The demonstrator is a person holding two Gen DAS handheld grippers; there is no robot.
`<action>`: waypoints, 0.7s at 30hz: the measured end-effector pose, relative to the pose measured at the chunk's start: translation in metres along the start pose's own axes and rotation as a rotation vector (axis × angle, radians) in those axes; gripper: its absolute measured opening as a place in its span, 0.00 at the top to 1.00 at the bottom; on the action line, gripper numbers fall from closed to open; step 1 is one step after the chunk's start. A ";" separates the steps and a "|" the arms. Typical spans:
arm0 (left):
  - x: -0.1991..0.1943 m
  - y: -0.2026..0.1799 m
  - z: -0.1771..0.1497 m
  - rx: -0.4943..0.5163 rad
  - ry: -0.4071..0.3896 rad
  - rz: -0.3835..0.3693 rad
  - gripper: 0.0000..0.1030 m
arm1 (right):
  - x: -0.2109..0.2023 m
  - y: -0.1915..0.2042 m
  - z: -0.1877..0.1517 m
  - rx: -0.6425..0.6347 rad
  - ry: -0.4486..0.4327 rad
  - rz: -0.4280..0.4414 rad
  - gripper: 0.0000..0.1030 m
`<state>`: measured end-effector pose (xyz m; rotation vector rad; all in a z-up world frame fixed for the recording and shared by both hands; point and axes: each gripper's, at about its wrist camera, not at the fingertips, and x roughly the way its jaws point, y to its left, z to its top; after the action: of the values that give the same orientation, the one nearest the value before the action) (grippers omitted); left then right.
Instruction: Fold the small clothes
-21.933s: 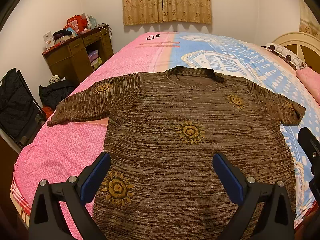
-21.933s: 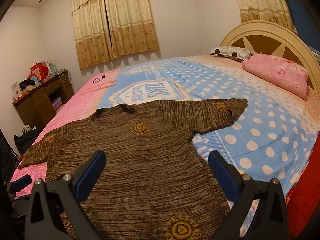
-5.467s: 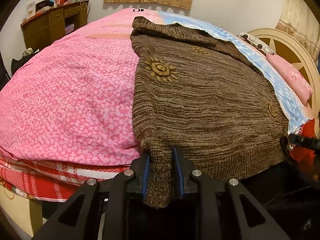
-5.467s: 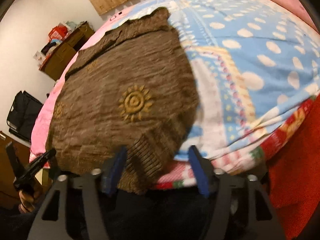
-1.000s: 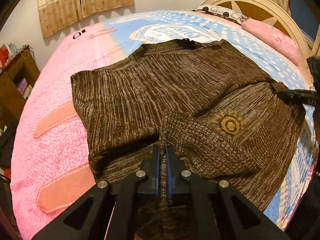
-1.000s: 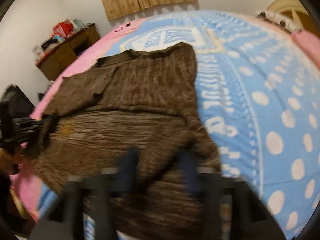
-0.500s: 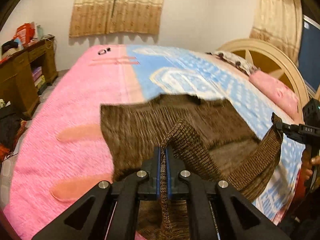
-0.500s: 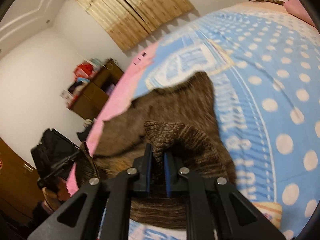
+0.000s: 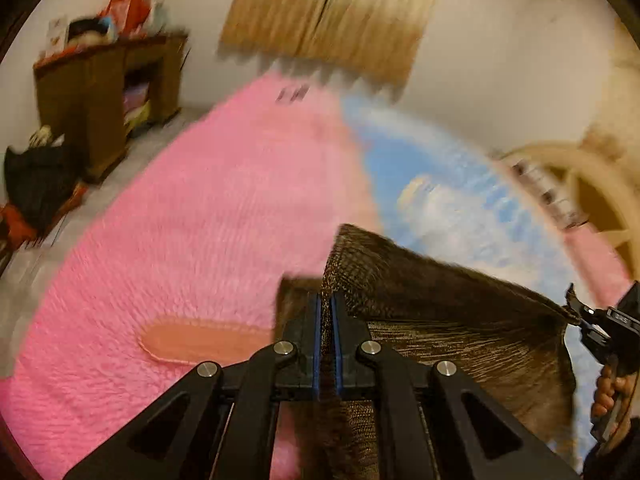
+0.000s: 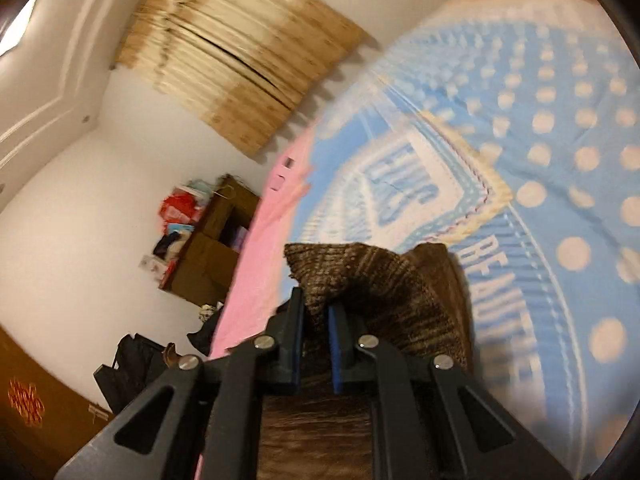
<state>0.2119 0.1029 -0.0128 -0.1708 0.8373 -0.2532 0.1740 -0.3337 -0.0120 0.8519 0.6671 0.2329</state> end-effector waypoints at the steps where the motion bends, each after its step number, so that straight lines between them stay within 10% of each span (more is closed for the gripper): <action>1: 0.018 0.000 -0.003 0.009 0.053 0.032 0.96 | 0.015 -0.008 0.000 0.007 0.027 -0.042 0.82; 6: 0.033 -0.004 -0.008 0.071 0.096 0.047 0.95 | 0.052 -0.027 -0.021 -0.051 0.107 -0.198 0.73; 10: 0.015 0.010 0.001 0.012 0.086 -0.003 0.94 | 0.020 -0.015 -0.022 -0.111 -0.011 -0.199 0.40; 13: -0.007 0.012 -0.002 -0.006 0.053 0.043 0.94 | 0.003 0.004 -0.024 -0.211 -0.027 -0.195 0.47; 21: -0.057 -0.044 -0.076 0.136 0.018 0.028 0.94 | 0.083 0.026 -0.049 -0.476 0.286 -0.327 0.69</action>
<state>0.1111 0.0734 -0.0116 -0.0299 0.8369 -0.2844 0.2089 -0.2497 -0.0525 0.2468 0.9589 0.2072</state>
